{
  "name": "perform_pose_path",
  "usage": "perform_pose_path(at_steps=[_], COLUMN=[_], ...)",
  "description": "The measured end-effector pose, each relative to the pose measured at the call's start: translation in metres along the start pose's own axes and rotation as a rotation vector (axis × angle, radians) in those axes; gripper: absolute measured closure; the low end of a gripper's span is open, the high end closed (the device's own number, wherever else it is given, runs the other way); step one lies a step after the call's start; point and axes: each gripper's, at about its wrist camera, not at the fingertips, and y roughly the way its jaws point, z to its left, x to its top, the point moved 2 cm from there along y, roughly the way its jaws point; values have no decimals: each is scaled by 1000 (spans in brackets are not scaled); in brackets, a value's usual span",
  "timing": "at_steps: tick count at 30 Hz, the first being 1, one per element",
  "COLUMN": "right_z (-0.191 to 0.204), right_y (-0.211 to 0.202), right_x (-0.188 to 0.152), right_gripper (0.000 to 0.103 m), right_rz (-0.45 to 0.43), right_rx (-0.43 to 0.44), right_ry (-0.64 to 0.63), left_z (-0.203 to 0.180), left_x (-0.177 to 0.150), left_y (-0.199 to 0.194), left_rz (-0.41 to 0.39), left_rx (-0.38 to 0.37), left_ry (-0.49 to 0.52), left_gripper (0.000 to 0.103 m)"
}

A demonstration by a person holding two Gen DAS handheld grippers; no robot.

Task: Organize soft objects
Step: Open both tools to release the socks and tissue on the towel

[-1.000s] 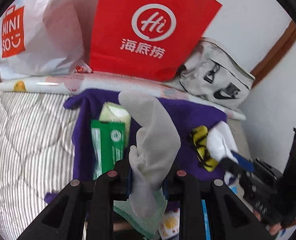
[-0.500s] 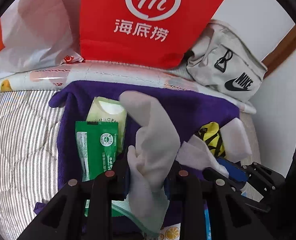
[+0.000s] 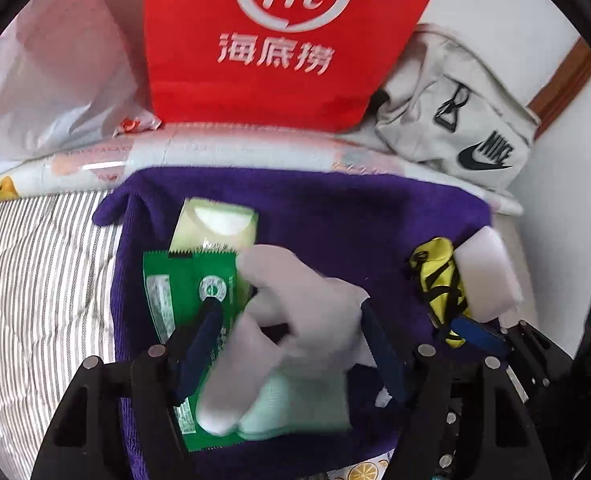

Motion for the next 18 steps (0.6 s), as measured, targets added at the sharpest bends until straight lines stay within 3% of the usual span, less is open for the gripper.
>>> perform_pose_path(at_steps=[6, 18], right_z=[-12, 7], right_y=[-16, -86], right_x=[1, -17], right_gripper=[32, 32], right_rz=[-39, -183], right_rx=[-15, 17], right_ry=[43, 40], left_z=[18, 30], left_x=[0, -26], left_y=[-8, -78], left_rz=[0, -129], left_rx=[-16, -6], left_ry=[-70, -57], left_gripper=[30, 30])
